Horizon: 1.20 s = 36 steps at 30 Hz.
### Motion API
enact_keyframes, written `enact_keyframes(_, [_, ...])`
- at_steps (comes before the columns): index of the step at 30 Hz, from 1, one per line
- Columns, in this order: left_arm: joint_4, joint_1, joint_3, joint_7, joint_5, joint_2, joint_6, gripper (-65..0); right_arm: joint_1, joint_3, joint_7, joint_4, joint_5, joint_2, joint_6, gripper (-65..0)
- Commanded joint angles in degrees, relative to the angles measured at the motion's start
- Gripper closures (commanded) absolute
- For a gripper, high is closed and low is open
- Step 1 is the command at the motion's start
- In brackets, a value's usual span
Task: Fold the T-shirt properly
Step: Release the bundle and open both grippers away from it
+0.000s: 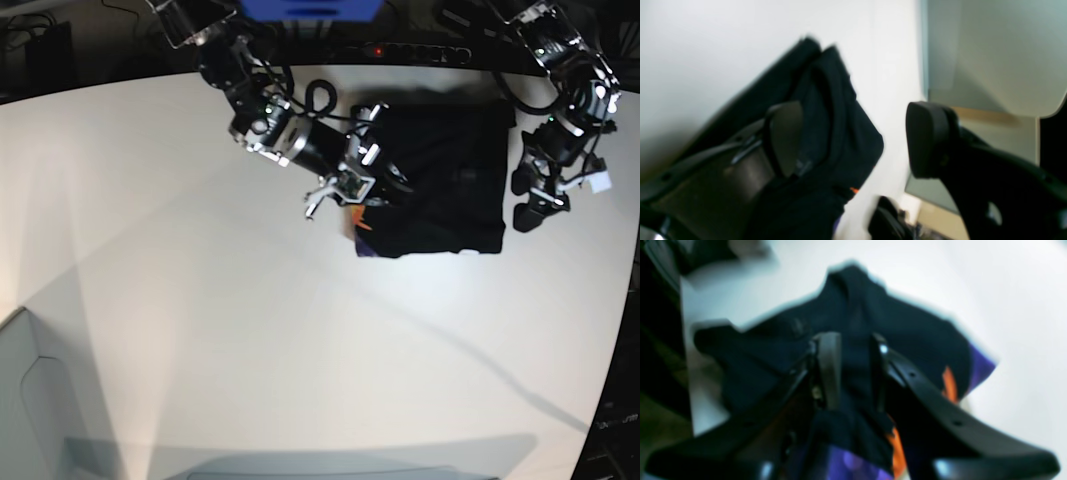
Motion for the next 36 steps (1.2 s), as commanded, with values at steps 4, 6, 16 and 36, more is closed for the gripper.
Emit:
enact_keyframes(4, [-2.0, 0.1, 0.0, 0.0, -2.5, -1.2, 0.9, -47.0, -0.5, 2.6, 1.4, 2.3, 0.9, 0.4, 0.3, -21.1])
enact_keyframes(6, [-1.8, 0.4, 0.0, 0.0, -2.5, -1.3, 1.0, -47.1, -0.6, 4.7, 1.4, 2.5, 0.9, 0.4, 0.3, -22.6])
enact_keyframes(16, [-2.5, 2.7, 1.6, 0.1, 4.2, -6.4, 0.8, -47.2, -1.6, 12.2, 1.4, 2.7, 0.9, 0.5, 0.3, -31.8])
enact_keyframes(36, [-7.5, -4.6, 22.8, -0.6, 23.5, -6.6, 0.5, -26.1, -1.6, 37.1, 1.3, 2.2, 1.0, 0.2, 0.3, -31.9])
